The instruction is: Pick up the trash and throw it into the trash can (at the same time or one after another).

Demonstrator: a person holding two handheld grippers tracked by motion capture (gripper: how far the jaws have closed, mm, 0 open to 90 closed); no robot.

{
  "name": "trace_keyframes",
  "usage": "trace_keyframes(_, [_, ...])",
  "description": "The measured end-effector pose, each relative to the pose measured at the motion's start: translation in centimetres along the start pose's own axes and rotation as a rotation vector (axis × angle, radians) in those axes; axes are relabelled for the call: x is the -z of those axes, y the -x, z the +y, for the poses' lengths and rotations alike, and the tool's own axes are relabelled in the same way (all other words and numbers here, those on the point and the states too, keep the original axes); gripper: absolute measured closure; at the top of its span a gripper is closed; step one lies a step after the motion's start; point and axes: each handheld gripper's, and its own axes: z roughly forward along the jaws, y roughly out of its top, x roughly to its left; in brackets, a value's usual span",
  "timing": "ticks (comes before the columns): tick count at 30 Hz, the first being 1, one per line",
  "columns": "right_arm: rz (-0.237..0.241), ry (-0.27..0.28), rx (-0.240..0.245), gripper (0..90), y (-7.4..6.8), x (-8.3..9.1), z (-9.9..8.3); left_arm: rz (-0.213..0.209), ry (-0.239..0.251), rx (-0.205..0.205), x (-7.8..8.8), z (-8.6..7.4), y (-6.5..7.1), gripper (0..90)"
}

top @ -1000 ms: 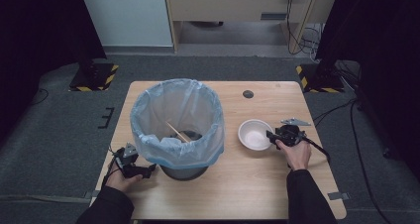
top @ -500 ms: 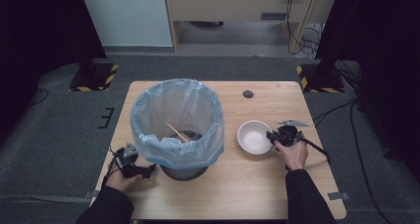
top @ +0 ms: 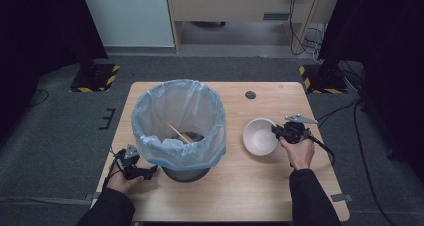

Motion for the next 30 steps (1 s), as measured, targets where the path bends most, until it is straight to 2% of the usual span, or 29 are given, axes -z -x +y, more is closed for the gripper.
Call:
trace_keyframes(3, [-0.015,0.033,0.005,83.7,-0.2,0.6,0.4,0.0,-0.001,0.0,0.0,0.0,0.0,0.0])
trace_keyframes(7, [-0.011,0.072,0.0,83.7,-0.2,1.2,1.0,0.0,-0.001,0.0,0.0,0.0,0.0,0.0])
trace_keyframes(14, [-0.022,0.189,-0.038,83.7,0.2,3.3,2.3,0.0,0.0,0.0,0.0,0.0,0.0,0.0])
trace_keyframes(20, [-0.018,0.27,-0.062,83.7,0.3,5.1,3.5,0.0,-0.001,0.0,0.0,0.0,0.0,0.0])
trace_keyframes(25, [-0.005,0.327,-0.063,83.6,-0.1,6.3,4.3,0.0,0.0,0.0,0.0,0.0,0.0,0.0])
trace_keyframes(30, [0.005,0.366,-0.064,83.6,-0.4,7.3,5.0,0.0,0.0,0.0,0.0,0.0,0.0,0.0])
